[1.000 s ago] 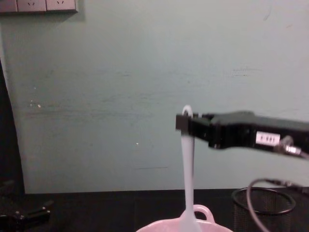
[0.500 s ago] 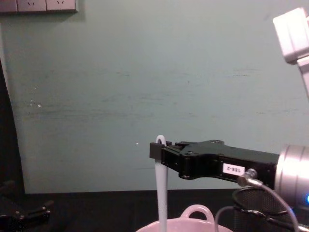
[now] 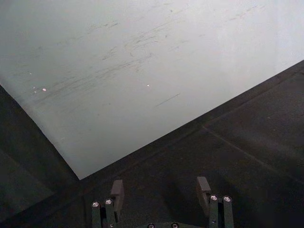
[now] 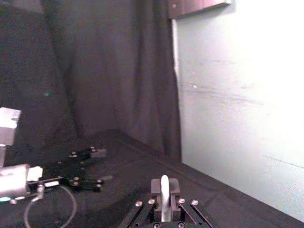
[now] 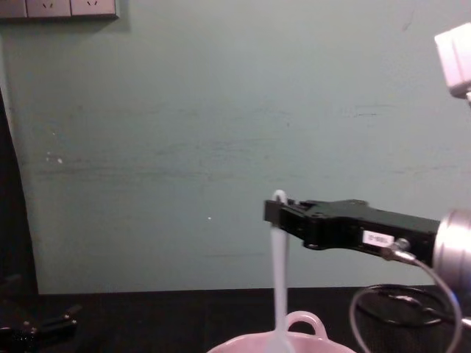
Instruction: Use the one hand to pick up the spoon and stir the clear water in the bowl.
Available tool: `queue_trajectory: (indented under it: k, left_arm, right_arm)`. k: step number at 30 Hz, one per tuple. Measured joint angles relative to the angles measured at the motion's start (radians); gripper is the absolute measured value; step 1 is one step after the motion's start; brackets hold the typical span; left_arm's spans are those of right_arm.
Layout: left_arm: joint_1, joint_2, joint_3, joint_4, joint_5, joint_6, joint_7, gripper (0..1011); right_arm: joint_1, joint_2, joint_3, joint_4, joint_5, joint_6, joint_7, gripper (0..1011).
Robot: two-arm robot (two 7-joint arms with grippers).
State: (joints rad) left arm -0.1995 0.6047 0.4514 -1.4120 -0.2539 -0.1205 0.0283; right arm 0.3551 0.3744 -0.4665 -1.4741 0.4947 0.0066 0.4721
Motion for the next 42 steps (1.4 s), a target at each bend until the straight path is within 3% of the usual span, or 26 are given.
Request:
queue_trajectory:
  k: [9,19,28,35,42]
  left_arm:
    - [0.000,0.000,0.000,0.000,0.000,0.000,0.000,1005]
    - [0.000,0.000,0.000,0.000,0.000,0.000,0.000,1005]
    - [0.000,0.000,0.000,0.000,0.000,0.000,0.000,1005]
    - [0.000,0.000,0.000,0.000,0.000,0.000,0.000,1005]
    - [0.000,0.000,0.000,0.000,0.000,0.000,0.000,1005]
  right_arm:
    - [-0.078,0.061,0.045,-0.092,-0.019,0.010,-0.034,110]
    - [-0.141,0.083,0.021,-0.192,-0.079,0.027,-0.045,110]
    - [-0.133,0.037,-0.014,-0.192,-0.091,0.026,-0.023,110]
    - [-0.078,-0.016,-0.032,-0.118,-0.090,0.012,-0.007,110]
    - [-0.032,-0.051,-0.015,-0.032,-0.073,-0.009,-0.006,110]
